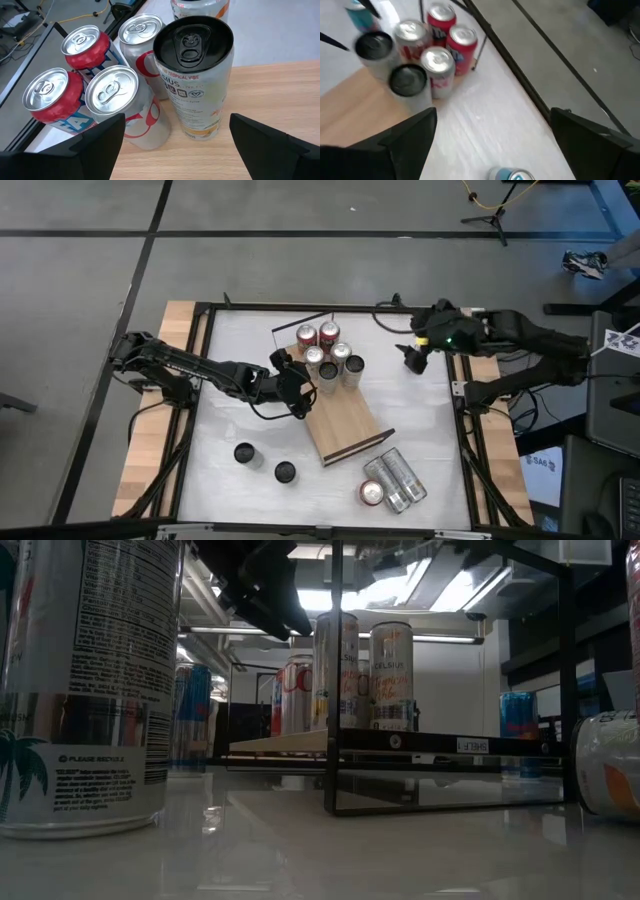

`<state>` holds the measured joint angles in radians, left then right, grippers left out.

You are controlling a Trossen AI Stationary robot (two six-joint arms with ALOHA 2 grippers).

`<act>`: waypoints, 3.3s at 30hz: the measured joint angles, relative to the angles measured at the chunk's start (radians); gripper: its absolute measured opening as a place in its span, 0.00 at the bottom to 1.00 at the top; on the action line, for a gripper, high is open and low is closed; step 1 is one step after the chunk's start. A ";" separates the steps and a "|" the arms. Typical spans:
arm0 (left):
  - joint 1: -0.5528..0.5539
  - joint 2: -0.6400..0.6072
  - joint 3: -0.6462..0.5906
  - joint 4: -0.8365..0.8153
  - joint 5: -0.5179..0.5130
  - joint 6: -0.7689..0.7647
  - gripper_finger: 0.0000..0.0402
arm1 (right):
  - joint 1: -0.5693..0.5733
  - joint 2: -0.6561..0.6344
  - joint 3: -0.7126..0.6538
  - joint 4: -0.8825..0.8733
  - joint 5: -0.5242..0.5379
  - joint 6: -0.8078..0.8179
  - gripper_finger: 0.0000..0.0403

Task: Place canned beverage on shelf
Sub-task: Adjust the yellow can on the shelf, then align the orange soda can with the other orange soda can

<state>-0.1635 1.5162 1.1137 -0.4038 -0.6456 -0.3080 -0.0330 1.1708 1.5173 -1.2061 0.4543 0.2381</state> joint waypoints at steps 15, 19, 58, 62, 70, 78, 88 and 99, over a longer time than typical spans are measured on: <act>0.000 0.000 0.000 0.000 0.000 0.000 0.88 | 0.000 -0.041 -0.554 0.446 0.077 0.057 0.95; 0.000 0.000 0.000 0.000 0.000 0.001 0.88 | 0.000 -0.041 -0.657 0.563 0.078 0.069 0.95; 0.000 0.000 0.000 0.001 0.000 0.002 0.88 | 0.000 0.229 -0.924 1.298 0.047 0.072 0.95; 0.000 0.000 0.000 0.001 0.000 0.002 0.88 | 0.000 0.236 -0.924 1.293 0.046 0.072 0.95; 0.000 0.000 0.000 0.001 0.000 0.002 0.88 | 0.000 0.236 -0.924 1.365 0.027 0.071 0.95; 0.000 0.000 0.000 0.001 0.000 0.002 0.88 | 0.000 0.236 -0.924 1.356 0.041 0.071 0.95; 0.000 0.000 0.000 0.001 0.000 0.001 0.88 | 0.000 0.112 -0.924 1.114 0.041 0.072 0.95; 0.000 0.000 0.000 0.001 0.000 0.001 0.88 | 0.000 -0.149 -0.923 0.961 -0.320 0.100 0.95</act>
<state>-0.1632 1.5162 1.1137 -0.4029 -0.6456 -0.3073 -0.0330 1.0220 0.5945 -0.2447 0.1344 0.3382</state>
